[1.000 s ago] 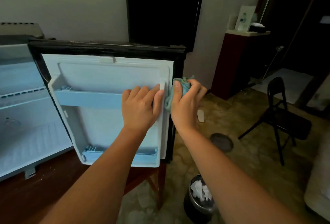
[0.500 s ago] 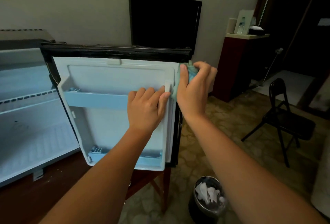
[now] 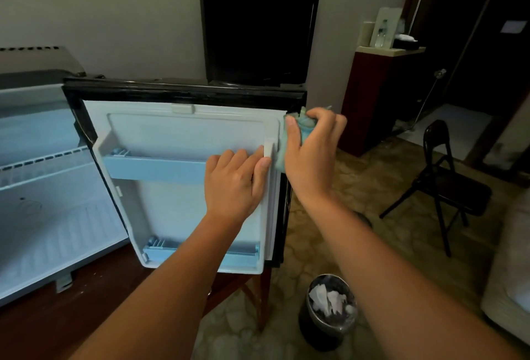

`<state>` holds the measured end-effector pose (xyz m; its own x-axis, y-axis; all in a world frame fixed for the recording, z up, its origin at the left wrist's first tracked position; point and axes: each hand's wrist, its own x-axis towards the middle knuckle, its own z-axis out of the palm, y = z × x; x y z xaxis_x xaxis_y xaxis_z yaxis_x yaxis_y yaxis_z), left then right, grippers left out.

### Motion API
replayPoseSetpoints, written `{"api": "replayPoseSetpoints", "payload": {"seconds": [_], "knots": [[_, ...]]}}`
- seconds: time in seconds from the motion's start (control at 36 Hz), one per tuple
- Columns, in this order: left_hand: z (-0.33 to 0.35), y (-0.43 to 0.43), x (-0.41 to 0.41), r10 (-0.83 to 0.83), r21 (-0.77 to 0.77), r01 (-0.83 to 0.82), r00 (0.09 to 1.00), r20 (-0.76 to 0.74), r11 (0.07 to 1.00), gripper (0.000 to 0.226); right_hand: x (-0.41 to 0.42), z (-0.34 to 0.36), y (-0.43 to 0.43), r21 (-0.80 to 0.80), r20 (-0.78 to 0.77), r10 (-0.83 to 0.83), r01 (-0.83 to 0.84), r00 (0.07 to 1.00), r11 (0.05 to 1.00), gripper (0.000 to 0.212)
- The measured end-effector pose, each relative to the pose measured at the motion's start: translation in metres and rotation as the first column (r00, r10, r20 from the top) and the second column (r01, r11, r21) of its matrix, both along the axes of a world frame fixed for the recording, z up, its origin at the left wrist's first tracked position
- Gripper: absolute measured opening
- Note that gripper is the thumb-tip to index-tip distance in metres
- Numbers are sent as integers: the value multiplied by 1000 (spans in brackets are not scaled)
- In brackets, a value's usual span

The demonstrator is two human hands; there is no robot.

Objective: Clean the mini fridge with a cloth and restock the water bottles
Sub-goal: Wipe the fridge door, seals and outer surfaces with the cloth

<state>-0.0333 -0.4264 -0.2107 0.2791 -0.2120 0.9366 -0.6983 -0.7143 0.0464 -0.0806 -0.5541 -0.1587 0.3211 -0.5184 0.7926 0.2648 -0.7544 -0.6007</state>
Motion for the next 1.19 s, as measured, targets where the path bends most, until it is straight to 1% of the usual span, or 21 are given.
{"api": "replayPoseSetpoints", "payload": {"seconds": [0.08,0.17,0.28,0.36,0.44,0.53,0.69,0.75,0.81,0.89,0.97,1.03,1.11,1.19], "knots": [[1,0,-1,8,6,-8,1000,-8,1000,49,3,19,0,-20,51,-2,3,999,1000,33],[1,0,-3,7,-4,-7,1000,-20,1000,51,2,12,-1,-22,34,12,-11,999,1000,34],[0,0,-2,-9,-7,9,1000,-11,1000,54,-4,-33,-3,-1,-65,1,-1,998,1000,35],[-3,-1,1,-1,-15,2,1000,19,1000,52,-6,-70,-2,2,-157,1,-1,988,1000,35],[-6,-2,2,9,-20,-8,999,46,1000,51,-9,-85,-4,6,-199,5,-4,980,1000,35],[-7,-2,1,7,-21,-6,999,50,1000,50,-11,-70,-5,-2,-137,32,-32,990,999,33],[-8,9,-3,-12,-7,13,998,68,1000,47,-5,-4,1,17,112,31,-33,993,999,30],[-7,11,-6,-16,-8,17,998,68,1000,48,-3,-1,4,5,138,21,-22,990,1000,30],[-6,11,-8,-17,-14,18,998,59,1000,50,-5,-15,6,-13,106,19,-17,994,1000,30],[-5,13,-10,-37,-2,37,998,42,999,52,-15,-58,7,-17,-42,26,-27,999,999,30],[-4,14,-11,-46,25,45,998,38,999,50,-25,-98,10,-1,-209,28,-29,978,1000,31],[-4,14,-12,-45,23,44,998,42,999,46,-28,-109,9,1,-260,12,-12,966,1000,32],[-3,11,-12,-42,7,42,998,51,999,44,-29,-96,8,17,-267,11,-7,964,1000,33],[-5,11,-9,-37,6,37,996,75,999,41,-24,-68,7,49,-141,9,-2,990,999,33]]}}
